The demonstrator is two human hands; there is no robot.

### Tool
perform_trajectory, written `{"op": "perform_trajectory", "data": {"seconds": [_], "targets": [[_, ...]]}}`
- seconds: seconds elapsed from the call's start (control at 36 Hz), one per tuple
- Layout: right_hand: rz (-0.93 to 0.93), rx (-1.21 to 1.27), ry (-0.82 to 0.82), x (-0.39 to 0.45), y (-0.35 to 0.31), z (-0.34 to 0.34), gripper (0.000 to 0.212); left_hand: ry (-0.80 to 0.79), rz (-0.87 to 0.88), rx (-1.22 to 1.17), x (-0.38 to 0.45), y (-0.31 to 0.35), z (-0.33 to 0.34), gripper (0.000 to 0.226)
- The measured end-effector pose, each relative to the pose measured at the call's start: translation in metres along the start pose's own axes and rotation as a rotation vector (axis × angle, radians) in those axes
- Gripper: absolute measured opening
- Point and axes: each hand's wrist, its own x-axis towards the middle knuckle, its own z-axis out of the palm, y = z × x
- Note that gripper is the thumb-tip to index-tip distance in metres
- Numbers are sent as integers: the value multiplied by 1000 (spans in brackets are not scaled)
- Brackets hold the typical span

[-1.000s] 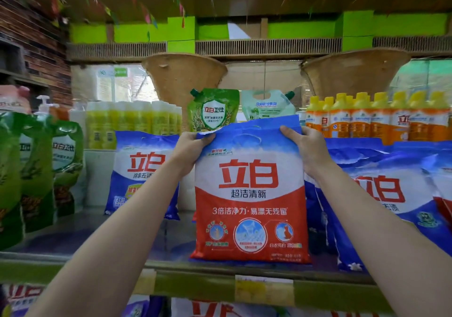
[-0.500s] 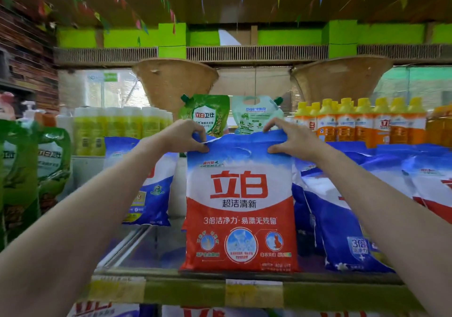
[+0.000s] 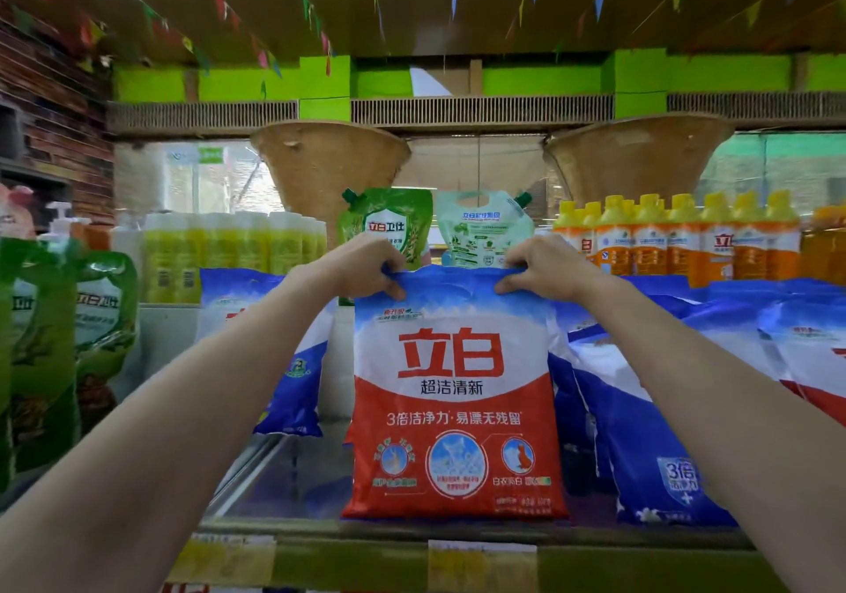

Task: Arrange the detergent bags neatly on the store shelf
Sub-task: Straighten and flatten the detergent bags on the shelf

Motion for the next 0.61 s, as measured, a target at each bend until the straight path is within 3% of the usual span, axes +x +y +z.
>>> {"op": "perform_trajectory", "data": {"seconds": [0.11,0.19,0.39,0.42,0.47,0.56,0.61], "targets": [[26,-116,-46,2,0,-1,44,-35,2,34,4,4,-4,37],[-5,-255,-100,4,-10,4,15,-81,-1,56,4,8,-6,32],[-111,-152,-126,8,-23,14,9,-120,-5,51,2,3,-3,42],[-142,-130,-130,6,-23,13,2,-136,-17,29,2,1,-3,38],[-191,-99,-154,0,-25,9,11,-196,-51,-48,1,2,-5,33],[-222,-68,-192,-7,-30,7,22,-265,-123,-290,-1,13,-10,45],[-222,-62,-218,-10,-31,6,13,-255,-177,-409,0,16,-12,52]]}}
